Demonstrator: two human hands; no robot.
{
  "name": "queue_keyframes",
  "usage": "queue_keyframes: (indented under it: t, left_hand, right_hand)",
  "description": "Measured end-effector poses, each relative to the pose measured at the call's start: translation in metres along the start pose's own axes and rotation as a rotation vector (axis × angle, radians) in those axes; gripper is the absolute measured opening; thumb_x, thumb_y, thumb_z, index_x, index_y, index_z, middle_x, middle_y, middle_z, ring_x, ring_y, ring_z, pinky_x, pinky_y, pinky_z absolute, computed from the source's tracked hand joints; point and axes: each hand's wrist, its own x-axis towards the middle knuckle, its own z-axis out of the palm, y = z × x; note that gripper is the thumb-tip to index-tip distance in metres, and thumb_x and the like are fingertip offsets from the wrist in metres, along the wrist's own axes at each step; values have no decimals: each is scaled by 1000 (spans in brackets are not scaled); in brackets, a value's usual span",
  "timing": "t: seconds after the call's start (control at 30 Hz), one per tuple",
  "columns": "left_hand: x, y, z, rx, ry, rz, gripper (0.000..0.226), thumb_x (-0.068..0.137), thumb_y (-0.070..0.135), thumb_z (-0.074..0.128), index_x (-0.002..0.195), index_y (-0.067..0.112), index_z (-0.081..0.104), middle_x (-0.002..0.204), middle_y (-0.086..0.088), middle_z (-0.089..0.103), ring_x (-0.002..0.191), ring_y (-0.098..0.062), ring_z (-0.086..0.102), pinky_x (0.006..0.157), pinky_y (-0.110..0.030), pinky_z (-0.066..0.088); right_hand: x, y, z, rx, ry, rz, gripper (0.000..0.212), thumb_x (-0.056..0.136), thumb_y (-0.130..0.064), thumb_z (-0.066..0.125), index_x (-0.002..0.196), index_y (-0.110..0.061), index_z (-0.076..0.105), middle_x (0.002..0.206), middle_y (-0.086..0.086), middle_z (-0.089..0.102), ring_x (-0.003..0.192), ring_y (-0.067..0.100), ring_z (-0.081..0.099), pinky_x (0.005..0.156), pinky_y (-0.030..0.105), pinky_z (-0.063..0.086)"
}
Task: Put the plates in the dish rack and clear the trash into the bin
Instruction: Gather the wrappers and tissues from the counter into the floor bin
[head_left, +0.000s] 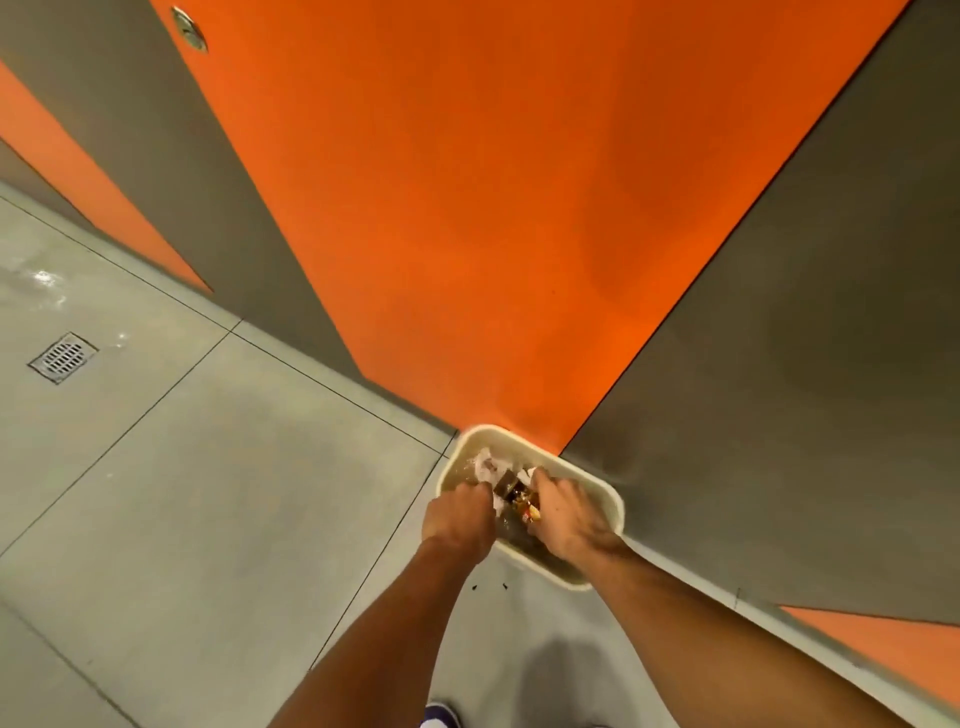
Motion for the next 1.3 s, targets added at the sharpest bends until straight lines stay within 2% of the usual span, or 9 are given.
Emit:
queue_keyframes:
  t: [0.17, 0.33, 0.43, 0.5, 0.6, 0.77, 1.0, 1.17, 1.3]
  left_hand:
    - [-6, 8, -3, -84, -30, -44, 26, 97, 24, 56, 119, 14, 64, 118, -7, 68, 107, -27, 67, 89, -39, 54]
    - [-43, 13, -43, -414, 7, -139, 29, 101, 29, 47, 117, 16, 67, 113, -10, 70, 101, -29, 66, 86, -36, 53]
    - [-72, 27, -82, -776, 49, -166, 35, 106, 31, 42, 113, 12, 69, 108, -10, 71, 101, -29, 67, 83, -28, 48]
    - [-99, 42, -114, -990, 117, -151, 30, 106, 29, 44, 108, 13, 70, 100, -8, 73, 94, -27, 69, 83, -33, 54]
    - [-151, 63, -163, -1163, 214, -129, 26, 105, 27, 47, 107, 17, 71, 96, -3, 74, 90, -19, 69, 79, -31, 55]
    - [-252, 92, -267, -1228, 318, -53, 29, 105, 37, 46, 98, 24, 71, 89, 2, 72, 81, -8, 68, 75, -26, 55]
    - [-375, 119, -437, -1421, 451, 94, 31, 107, 31, 45, 102, 18, 72, 84, 3, 74, 76, -6, 66, 71, -22, 54]
    - [-413, 152, -524, -1400, 407, 338, 28, 107, 21, 45, 103, 12, 71, 90, -9, 72, 74, -9, 62, 69, -21, 51]
    - [-423, 182, -549, -1291, 360, 474, 23, 105, 16, 48, 105, 10, 71, 92, -7, 73, 75, -7, 62, 69, -20, 51]
  right_hand:
    - [5, 3, 7, -72, -98, -49, 43, 91, -14, 68, 133, -19, 61, 131, 6, 53, 122, 28, 54, 107, 39, 44]
    - [-38, -8, -47, 109, -37, -58, 49, 97, -20, 65, 144, -24, 53, 142, 2, 53, 131, 27, 52, 111, 38, 43]
    - [-80, -18, -98, 389, 96, -14, 34, 99, -26, 62, 133, -29, 60, 136, -4, 61, 121, 18, 59, 103, 35, 49]
    - [-111, -28, -132, 536, 187, 13, 23, 102, -24, 58, 124, -29, 65, 124, -8, 66, 106, 13, 64, 90, 33, 54]
    - [-169, -43, -183, 673, 285, 39, 17, 103, -25, 56, 113, -31, 68, 108, -12, 71, 97, 9, 66, 85, 32, 56]
    - [-269, -76, -279, 847, 367, 7, 14, 103, -27, 57, 111, -28, 69, 107, -15, 72, 99, 2, 66, 88, 30, 56]
    - [-397, -111, -438, 1057, 609, -50, 17, 103, -18, 58, 113, -28, 66, 108, -16, 69, 97, -7, 63, 76, 4, 45]
    - [-450, -103, -516, 1062, 700, -93, 18, 103, -21, 58, 116, -30, 64, 105, -13, 70, 97, -3, 63, 74, 4, 43]
    - [-478, -82, -538, 1027, 770, -56, 20, 103, -21, 58, 117, -34, 63, 105, -14, 69, 99, -2, 62, 75, 6, 47]
